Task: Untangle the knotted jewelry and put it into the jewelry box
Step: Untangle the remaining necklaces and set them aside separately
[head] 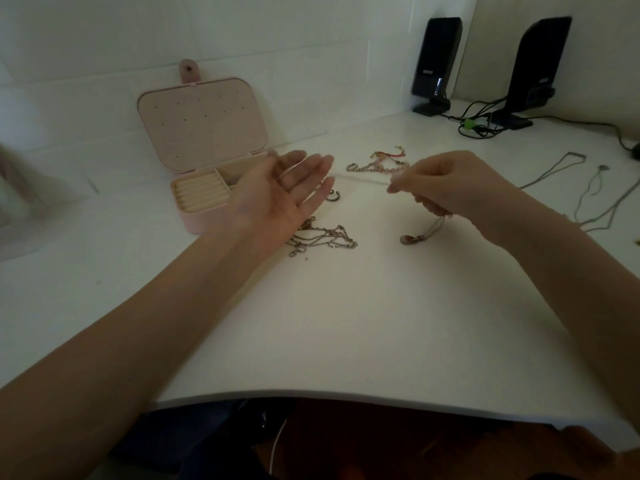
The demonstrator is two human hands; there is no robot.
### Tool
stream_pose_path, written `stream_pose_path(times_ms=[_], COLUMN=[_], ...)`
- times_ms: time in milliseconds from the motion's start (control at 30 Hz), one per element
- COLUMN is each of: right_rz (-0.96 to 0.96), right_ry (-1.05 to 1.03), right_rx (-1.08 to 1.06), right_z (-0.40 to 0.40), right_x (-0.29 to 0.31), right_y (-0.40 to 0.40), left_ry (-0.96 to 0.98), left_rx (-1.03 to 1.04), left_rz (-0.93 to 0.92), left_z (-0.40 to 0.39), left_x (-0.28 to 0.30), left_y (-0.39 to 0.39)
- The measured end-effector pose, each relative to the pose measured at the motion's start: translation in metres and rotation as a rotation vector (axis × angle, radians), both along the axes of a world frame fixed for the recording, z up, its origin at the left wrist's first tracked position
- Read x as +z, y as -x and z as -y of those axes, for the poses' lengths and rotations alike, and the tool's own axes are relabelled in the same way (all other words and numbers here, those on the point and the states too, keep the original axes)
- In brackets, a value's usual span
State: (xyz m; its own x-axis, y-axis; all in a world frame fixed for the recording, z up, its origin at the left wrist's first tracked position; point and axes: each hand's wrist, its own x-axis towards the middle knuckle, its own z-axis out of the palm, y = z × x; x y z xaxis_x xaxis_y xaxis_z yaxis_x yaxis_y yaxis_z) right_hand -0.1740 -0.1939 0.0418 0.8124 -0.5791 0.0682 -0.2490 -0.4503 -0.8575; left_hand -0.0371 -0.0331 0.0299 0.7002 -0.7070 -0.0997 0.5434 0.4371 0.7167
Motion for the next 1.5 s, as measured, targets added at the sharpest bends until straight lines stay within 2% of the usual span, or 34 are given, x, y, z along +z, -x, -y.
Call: stream_pose_path(times_ms=[100, 233, 467, 667, 867, 933, 1067, 1300, 1433, 1500], right_rz=[-0.028, -0.088, -0.173, -0.075, -0.133, -0.079, 0.11, 0.182, 0.207, 0.204], right_ry=[0.063, 0.168, 0.333, 0.183, 0.263, 0.117, -0.241, -0.489, -0.498, -0.458], right_rx=[0.077, 0.099, 0.024, 0.044, 0.048, 0.105, 0.234, 0.353, 0.436, 0.435], right_z=[0.002, 0.009, 0.017, 0.017, 0.016, 0.012, 0.006, -0.002, -0.008, -0.009], right_x=[0.0, -0.002, -0.002, 0.004, 0.005, 0.008, 0.016, 0.019, 0.018, 0.016], right_y=[0.001, 0.004, 0.004, 0.009, 0.01, 0.012, 0.014, 0.014, 0.01, 0.008], left_ry=[0.039, -0.06, -0.261, -0.453, -0.475, -0.517, -0.478, -0.519, -0.462, -0.441], left_rx=[-0.02, -0.128, 0.118, 0.37, 0.507, 0.53, 0.393, -0.122, -0.112, -0.049], left_rz=[-0.07, 0.051, 0.314, 0.583, 0.686, 0.74, 0.843, 0.897, 1.058, 1.053], left_z=[0.0, -0.004, -0.002, -0.004, -0.003, -0.005, -0.005, -0.001, 0.004, 0.004], left_x=[0.0, -0.004, 0.003, 0.006, 0.002, 0.001, 0.003, 0.004, -0.003, -0.006], left_y=[-0.003, -0.014, -0.001, 0.002, -0.001, -0.003, 0.008, 0.032, 0.038, 0.036])
